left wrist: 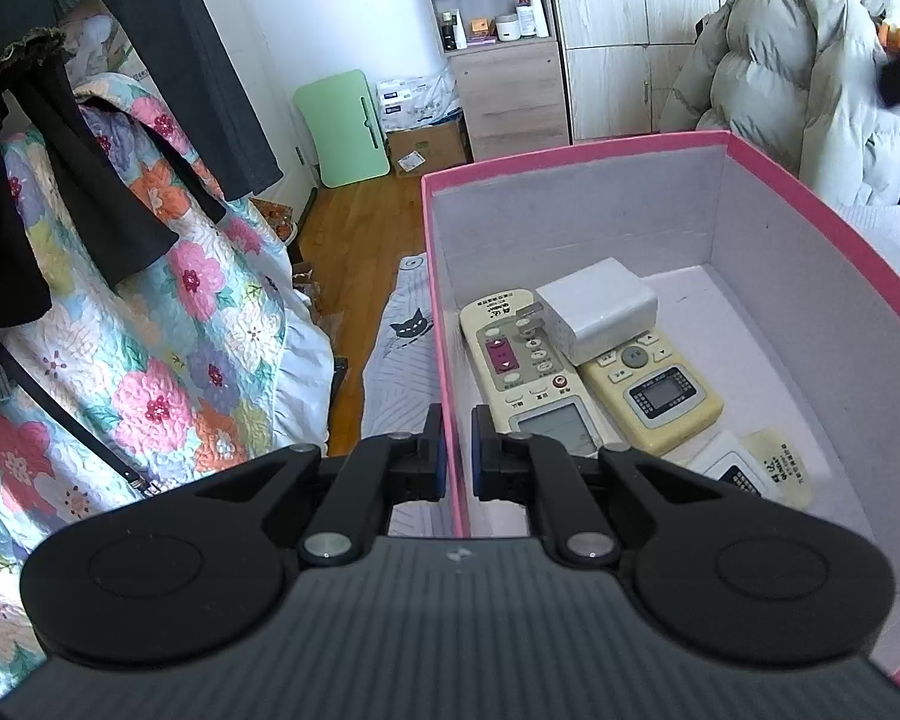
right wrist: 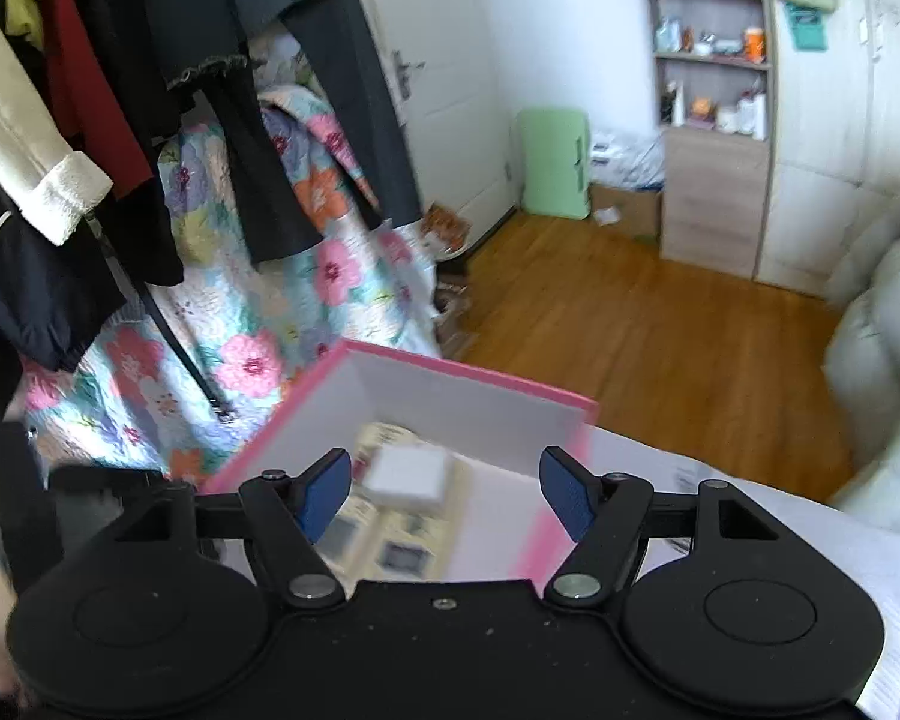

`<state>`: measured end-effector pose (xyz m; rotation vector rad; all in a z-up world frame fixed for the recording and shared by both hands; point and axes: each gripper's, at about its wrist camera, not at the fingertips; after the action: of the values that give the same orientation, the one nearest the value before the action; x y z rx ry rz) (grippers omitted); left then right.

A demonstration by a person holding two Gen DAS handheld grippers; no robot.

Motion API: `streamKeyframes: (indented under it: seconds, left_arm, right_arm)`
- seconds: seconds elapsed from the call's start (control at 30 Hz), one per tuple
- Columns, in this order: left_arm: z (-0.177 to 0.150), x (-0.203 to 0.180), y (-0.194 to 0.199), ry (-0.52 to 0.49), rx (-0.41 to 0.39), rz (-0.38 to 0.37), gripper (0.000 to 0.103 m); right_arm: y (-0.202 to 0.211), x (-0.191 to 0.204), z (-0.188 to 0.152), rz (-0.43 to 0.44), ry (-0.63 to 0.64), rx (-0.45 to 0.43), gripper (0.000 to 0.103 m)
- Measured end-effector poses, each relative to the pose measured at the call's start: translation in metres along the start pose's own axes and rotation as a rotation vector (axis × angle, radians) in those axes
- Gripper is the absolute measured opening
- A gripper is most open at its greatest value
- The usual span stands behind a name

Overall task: Organize rigid objects
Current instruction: 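Carry the white charger into the pink box and release it, then grasp the small white charger with prongs using the right tool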

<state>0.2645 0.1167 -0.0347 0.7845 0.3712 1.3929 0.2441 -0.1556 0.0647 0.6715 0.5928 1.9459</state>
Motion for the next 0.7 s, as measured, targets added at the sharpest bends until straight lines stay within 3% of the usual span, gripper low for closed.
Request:
streamKeyframes:
  seconds: [0.13,0.3,0.4,0.6,0.7]
  left_arm:
    - [0.0,0.0,0.001,0.001,0.003,0.003,0.006]
    - [0.001,-0.001,0.002,-0.014,-0.004,0.022,0.006]
    - [0.002,0.0,0.002,-0.009,-0.004,0.027,0.006]
    - [0.0,0.001,0.002,0.003,-0.012,0.021,0.006]
    - [0.001,0.0,0.002,-0.002,-0.016,0.025,0.006]
  right_arm:
    - [0.034,-0.034,-0.045,-0.049,-0.003,-0.01,0.074]
    - [0.043,-0.063,-0.1,-0.128,-0.057,0.003,0.074]
    - [0.043,-0.073,-0.126,-0.161,-0.121,0.004,0.074]
    - [0.026,-0.083,-0.168,-0.316,-0.113,0.056,0.073]
    - [0.017,-0.098,-0.18,-0.348,-0.145,0.067,0.07]
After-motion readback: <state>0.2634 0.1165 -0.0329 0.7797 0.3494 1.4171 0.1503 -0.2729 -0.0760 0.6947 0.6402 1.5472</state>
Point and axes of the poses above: each gripper's, at about its wrist camera, not at the fingertips, and y roughly against the way its jaws point, x to its left, z to its top, and after that the axes turned 1 degree about x, right-handed
